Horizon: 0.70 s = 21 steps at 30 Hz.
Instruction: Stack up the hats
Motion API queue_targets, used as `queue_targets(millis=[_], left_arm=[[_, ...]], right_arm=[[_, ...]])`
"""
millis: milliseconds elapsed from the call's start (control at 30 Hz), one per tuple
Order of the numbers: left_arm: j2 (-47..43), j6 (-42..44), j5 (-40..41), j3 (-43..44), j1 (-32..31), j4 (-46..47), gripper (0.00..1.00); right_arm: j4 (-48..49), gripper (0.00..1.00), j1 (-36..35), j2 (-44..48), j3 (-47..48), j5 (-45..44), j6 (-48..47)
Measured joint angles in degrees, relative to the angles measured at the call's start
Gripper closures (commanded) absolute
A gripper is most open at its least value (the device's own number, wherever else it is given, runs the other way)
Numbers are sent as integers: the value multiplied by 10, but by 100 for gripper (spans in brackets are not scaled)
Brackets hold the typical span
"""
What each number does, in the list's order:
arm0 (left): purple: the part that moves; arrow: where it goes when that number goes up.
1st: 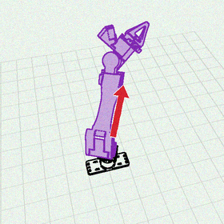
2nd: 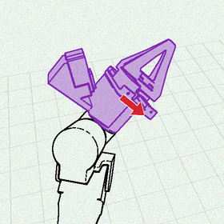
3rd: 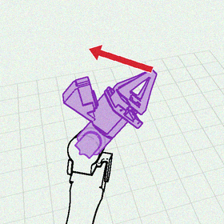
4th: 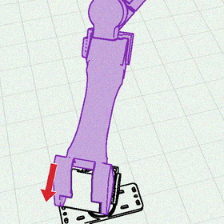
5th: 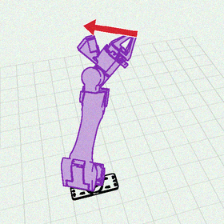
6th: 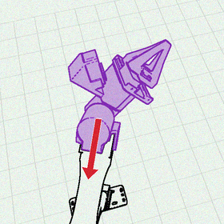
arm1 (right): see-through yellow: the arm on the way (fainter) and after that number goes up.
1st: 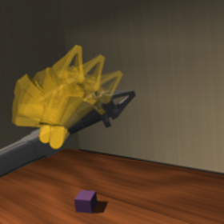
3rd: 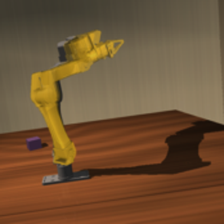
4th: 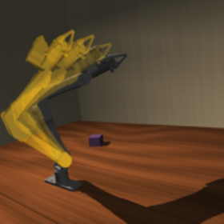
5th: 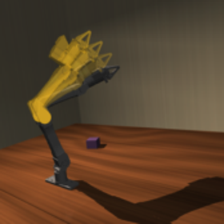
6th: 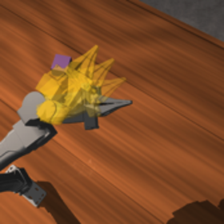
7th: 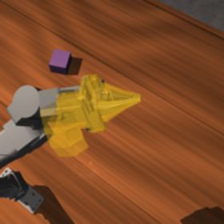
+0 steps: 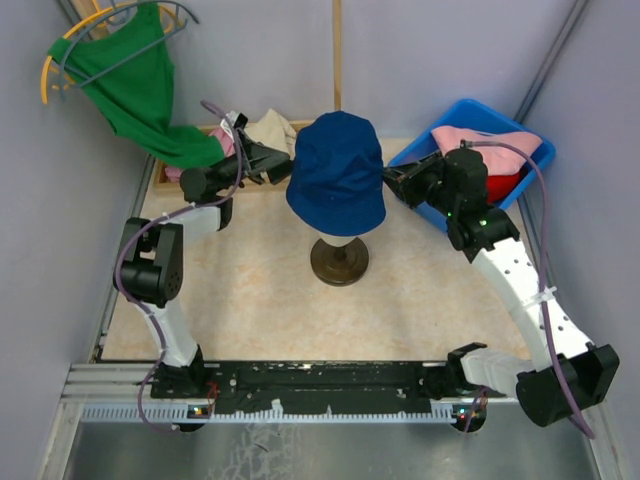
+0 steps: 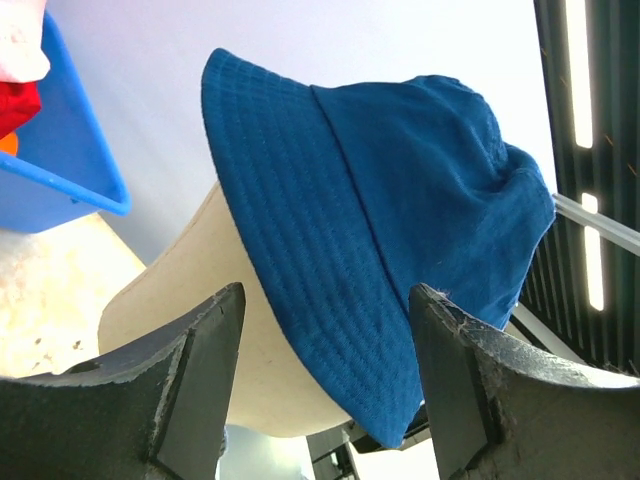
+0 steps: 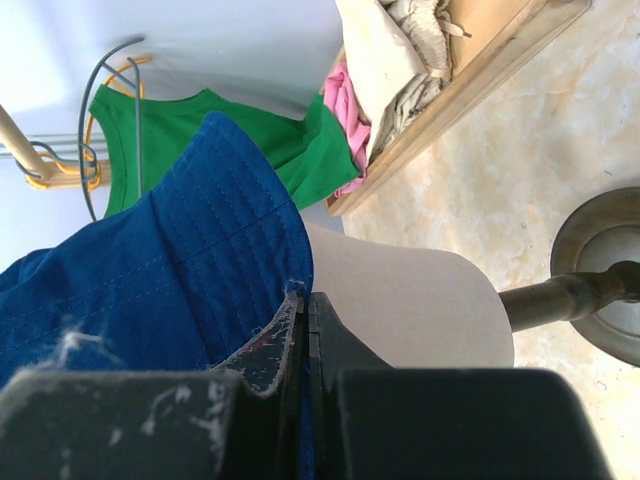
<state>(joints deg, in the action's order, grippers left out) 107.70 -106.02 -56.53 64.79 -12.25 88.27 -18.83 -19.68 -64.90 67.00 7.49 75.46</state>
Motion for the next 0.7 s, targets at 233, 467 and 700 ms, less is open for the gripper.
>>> queue_targets(millis=[233, 467, 700], left_arm=[[0, -20, -3, 26, -10, 1, 31], [4, -29, -7, 35, -16, 1, 57], [9, -37, -8, 36, -22, 2, 95]], right_arm=[[0, 100, 0, -2, 0, 2, 0], [-1, 100, 0, -5, 0, 2, 0], [-1, 100, 0, -6, 0, 2, -2]])
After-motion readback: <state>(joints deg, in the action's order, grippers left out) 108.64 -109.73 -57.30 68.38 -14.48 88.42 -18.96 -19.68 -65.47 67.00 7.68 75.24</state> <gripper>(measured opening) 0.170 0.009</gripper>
